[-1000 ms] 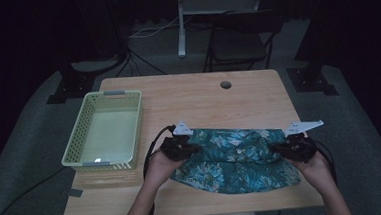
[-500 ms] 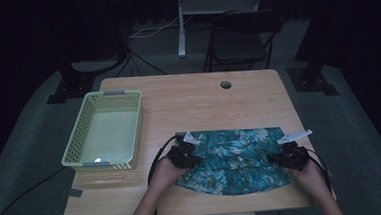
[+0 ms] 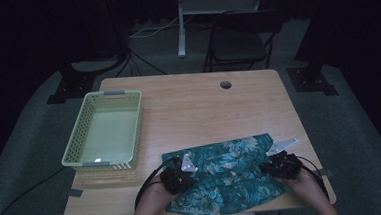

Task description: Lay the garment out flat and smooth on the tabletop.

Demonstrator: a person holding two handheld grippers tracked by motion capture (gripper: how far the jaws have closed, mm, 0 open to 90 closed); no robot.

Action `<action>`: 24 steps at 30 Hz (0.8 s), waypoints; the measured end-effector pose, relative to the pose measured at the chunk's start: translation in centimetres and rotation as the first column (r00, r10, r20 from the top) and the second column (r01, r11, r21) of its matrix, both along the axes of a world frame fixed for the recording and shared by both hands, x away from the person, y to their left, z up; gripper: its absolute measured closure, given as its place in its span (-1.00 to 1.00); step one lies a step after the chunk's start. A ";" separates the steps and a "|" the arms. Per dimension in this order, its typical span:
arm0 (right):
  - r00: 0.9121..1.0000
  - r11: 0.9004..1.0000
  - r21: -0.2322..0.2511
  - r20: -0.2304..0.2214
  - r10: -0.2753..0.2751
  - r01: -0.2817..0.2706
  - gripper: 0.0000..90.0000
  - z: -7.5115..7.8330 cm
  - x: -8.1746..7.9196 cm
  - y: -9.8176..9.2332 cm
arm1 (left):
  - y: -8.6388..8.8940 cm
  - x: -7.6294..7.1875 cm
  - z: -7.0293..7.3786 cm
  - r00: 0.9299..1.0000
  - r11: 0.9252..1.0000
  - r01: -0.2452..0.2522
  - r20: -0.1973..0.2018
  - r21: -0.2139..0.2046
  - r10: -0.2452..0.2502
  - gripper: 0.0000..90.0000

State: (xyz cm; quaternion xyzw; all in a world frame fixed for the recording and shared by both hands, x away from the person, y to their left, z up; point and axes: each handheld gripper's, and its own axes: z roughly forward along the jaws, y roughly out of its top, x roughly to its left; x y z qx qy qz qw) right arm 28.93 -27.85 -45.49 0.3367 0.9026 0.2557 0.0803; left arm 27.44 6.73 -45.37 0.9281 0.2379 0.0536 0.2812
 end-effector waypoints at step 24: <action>0.916 0.898 0.184 -0.051 -0.398 0.401 -0.06 5.1 13.4 -0.8 | 2.2 9.3 2.0 0.885 0.837 -0.446 -0.017 -0.317 0.465 -0.27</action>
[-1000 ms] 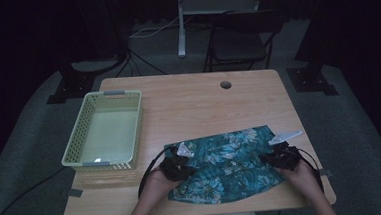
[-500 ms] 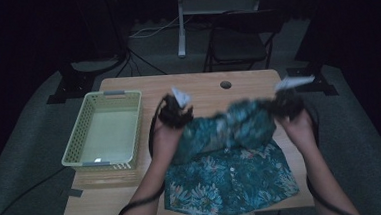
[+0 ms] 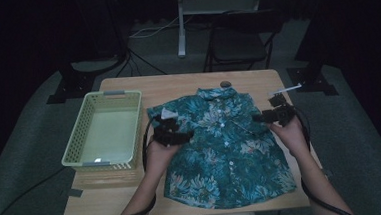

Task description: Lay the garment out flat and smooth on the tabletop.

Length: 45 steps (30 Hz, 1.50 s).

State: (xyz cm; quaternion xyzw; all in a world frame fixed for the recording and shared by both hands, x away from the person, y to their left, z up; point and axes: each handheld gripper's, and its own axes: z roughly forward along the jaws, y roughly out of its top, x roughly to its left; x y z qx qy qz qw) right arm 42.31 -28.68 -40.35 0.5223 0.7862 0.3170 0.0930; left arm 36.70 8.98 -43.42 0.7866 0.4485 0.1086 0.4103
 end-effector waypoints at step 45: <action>0.997 0.994 -0.097 -0.062 0.053 -0.059 -0.22 -2.2 3.5 5.1 | 5.1 -9.9 -4.5 0.984 0.989 0.131 0.133 -0.074 -0.120 -0.73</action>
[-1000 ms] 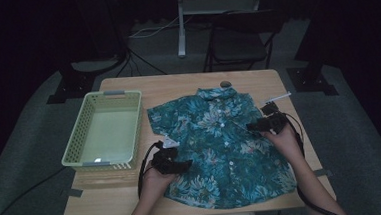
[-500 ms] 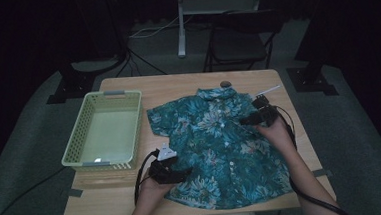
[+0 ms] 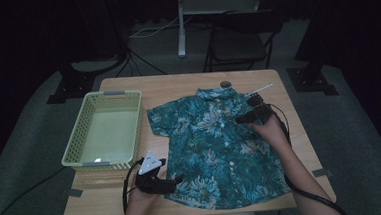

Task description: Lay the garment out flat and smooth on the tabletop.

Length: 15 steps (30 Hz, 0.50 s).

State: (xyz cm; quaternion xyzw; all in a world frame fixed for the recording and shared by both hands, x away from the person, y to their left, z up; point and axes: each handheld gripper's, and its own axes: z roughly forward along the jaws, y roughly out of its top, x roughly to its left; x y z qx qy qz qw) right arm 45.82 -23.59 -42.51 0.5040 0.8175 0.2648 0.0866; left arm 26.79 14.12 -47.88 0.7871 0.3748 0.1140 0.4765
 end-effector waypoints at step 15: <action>0.998 0.998 -0.045 -0.034 0.044 -0.045 -0.02 -0.9 2.1 2.3 | 0.4 -1.2 -0.3 0.999 1.000 0.009 0.044 0.008 -0.009 -0.73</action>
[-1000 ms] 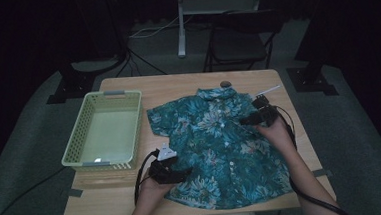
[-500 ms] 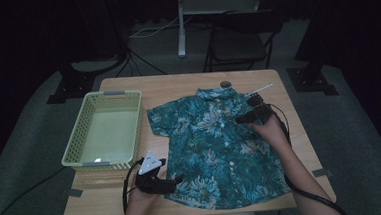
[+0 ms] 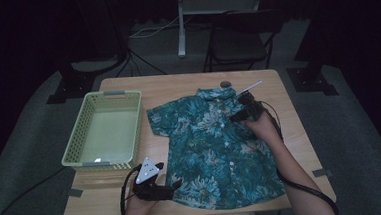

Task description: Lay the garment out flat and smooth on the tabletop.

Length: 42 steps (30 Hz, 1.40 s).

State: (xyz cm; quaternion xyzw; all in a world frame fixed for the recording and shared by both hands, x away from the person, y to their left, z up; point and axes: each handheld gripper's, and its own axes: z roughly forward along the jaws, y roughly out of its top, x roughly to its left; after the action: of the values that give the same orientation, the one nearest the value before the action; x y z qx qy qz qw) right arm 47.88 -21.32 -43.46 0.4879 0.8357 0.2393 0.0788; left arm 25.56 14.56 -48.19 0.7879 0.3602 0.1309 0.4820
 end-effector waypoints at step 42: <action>0.985 0.986 -0.002 0.045 -0.169 0.169 0.92 1.9 2.1 -5.0 | 0.3 0.1 0.0 1.000 1.000 -0.015 -0.025 -0.024 0.014 -0.73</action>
State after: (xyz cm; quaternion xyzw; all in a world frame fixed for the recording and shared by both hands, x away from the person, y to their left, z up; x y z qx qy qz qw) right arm 50.00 -26.30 -41.54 0.5513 0.7902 0.2399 0.1188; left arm 25.70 14.88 -48.23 0.7808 0.3735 0.1201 0.4862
